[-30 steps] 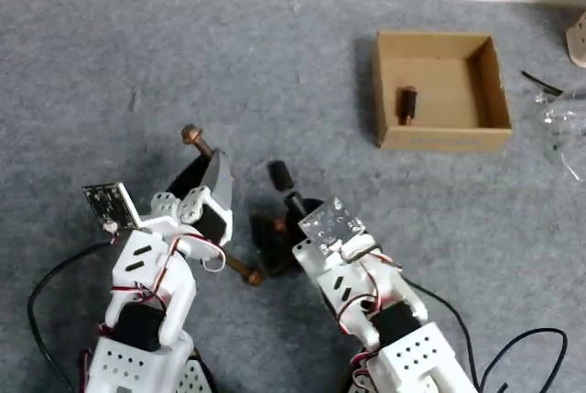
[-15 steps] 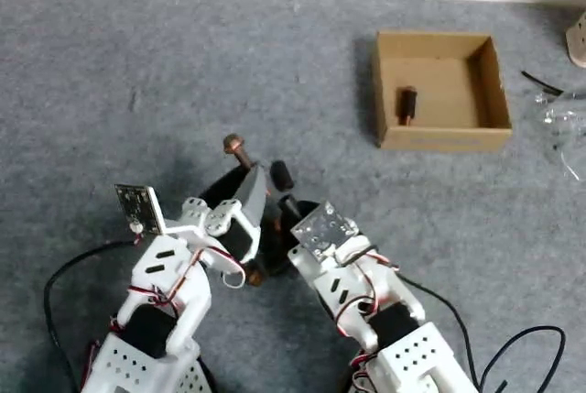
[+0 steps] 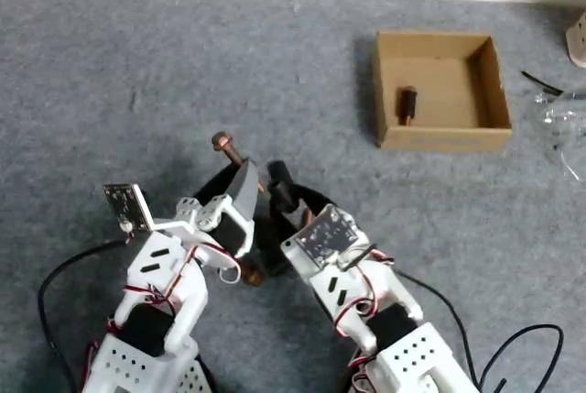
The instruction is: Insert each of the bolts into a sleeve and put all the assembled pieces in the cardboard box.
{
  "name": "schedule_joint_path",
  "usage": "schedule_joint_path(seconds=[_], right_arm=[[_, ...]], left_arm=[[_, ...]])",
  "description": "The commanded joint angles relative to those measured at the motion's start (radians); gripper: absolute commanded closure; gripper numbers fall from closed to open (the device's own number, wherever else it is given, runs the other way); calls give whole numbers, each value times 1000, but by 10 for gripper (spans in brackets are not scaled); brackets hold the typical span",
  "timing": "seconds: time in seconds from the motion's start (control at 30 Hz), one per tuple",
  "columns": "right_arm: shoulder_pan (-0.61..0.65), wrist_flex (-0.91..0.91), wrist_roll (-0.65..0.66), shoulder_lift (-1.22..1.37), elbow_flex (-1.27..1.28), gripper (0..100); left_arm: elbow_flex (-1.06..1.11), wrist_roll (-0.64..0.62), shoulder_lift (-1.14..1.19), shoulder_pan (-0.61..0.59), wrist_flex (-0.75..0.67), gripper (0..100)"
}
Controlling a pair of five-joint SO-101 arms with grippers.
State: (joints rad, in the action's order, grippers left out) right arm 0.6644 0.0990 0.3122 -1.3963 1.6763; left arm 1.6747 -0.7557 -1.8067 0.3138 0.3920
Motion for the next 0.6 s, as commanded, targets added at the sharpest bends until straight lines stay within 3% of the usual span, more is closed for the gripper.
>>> schedule_joint_path(seconds=[0.0,0.57], right_arm=[[22,-15,26,-13,114,995],[42,-8,80,-12,114,995]], left_arm=[[2,-8,-21,-30,-25,995],[7,-9,-22,-27,-80,995]])
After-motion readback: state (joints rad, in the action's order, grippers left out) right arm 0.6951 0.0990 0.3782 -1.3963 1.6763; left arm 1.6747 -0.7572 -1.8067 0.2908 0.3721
